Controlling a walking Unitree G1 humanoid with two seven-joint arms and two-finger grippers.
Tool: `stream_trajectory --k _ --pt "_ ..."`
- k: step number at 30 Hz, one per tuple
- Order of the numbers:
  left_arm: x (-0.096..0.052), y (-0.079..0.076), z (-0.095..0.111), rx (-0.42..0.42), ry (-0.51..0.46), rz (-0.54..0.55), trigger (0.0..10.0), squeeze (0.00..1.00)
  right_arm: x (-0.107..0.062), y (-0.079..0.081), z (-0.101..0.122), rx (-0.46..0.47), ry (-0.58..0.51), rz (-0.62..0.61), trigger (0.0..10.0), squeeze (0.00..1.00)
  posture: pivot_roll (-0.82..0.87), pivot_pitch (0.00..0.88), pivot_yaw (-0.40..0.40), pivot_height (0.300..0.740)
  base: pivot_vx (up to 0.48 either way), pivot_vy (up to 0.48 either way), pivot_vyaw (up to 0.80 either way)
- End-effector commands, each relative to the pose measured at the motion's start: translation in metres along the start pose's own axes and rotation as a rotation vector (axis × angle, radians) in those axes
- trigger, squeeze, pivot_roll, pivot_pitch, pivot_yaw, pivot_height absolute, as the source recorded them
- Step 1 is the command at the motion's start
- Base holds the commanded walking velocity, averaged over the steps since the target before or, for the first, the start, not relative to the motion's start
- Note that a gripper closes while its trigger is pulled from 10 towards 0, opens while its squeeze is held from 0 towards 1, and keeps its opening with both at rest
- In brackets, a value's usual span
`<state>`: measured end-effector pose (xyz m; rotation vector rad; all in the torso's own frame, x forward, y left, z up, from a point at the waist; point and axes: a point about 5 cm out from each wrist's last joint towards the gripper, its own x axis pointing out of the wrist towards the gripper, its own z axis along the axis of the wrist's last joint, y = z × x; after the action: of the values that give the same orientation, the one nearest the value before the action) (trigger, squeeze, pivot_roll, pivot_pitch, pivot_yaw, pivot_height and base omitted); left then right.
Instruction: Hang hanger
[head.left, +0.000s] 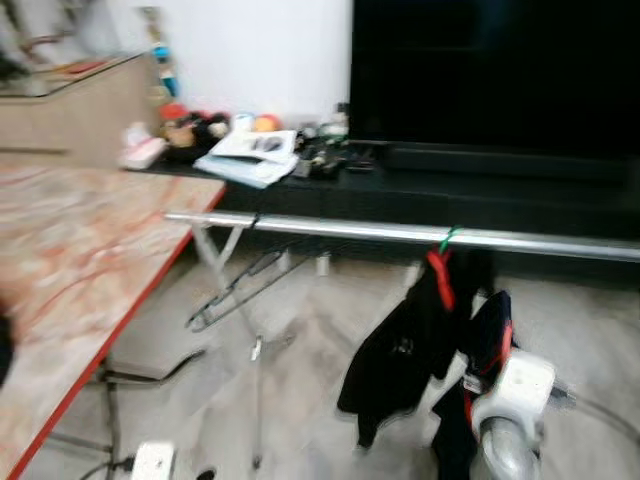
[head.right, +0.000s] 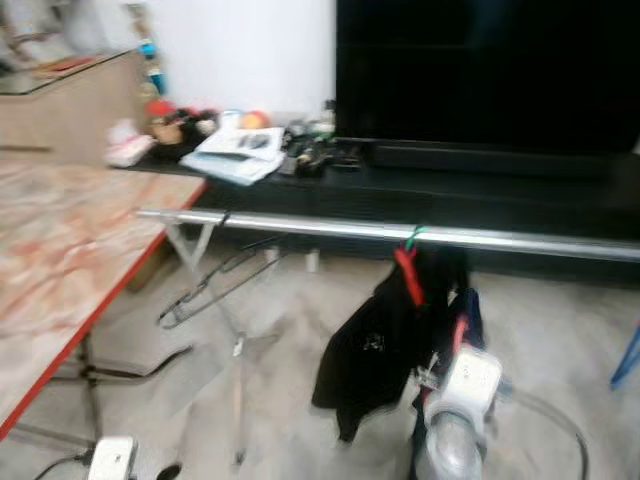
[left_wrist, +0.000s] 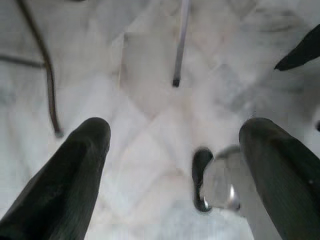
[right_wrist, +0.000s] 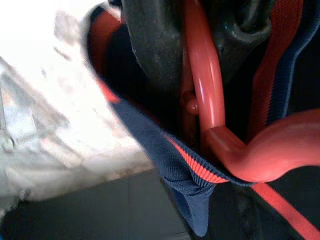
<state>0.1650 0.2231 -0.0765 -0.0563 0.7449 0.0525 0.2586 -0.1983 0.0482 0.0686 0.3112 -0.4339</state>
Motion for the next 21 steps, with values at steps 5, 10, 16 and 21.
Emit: stream_trajectory --k 5,10,16,21 --pt "0.0029 0.0069 0.0117 0.012 -0.031 0.019 10.0 0.00 0.0009 0.0066 0.0092 0.007 -0.035 0.015 10.0 0.00 0.04 0.058 0.060 0.740 -0.304 0.000 0.00" --pt "0.0007 0.0116 0.0081 0.007 -0.014 0.029 10.0 0.00 0.0015 0.0061 0.0092 0.006 -0.034 0.013 10.0 0.00 0.04 0.061 0.058 0.740 -0.305 0.000 0.00" --pt "0.0002 0.0108 0.0055 0.007 -0.005 0.031 10.0 0.00 0.0020 0.0057 0.0099 0.003 -0.036 0.011 10.0 0.00 0.04 0.062 0.056 0.740 -0.307 0.000 0.00" --pt "0.0002 0.0078 0.0032 0.008 0.005 0.031 10.0 0.00 0.0023 0.0058 0.0099 0.002 -0.034 0.011 10.0 0.00 0.04 0.068 0.055 0.740 -0.306 0.000 0.00"
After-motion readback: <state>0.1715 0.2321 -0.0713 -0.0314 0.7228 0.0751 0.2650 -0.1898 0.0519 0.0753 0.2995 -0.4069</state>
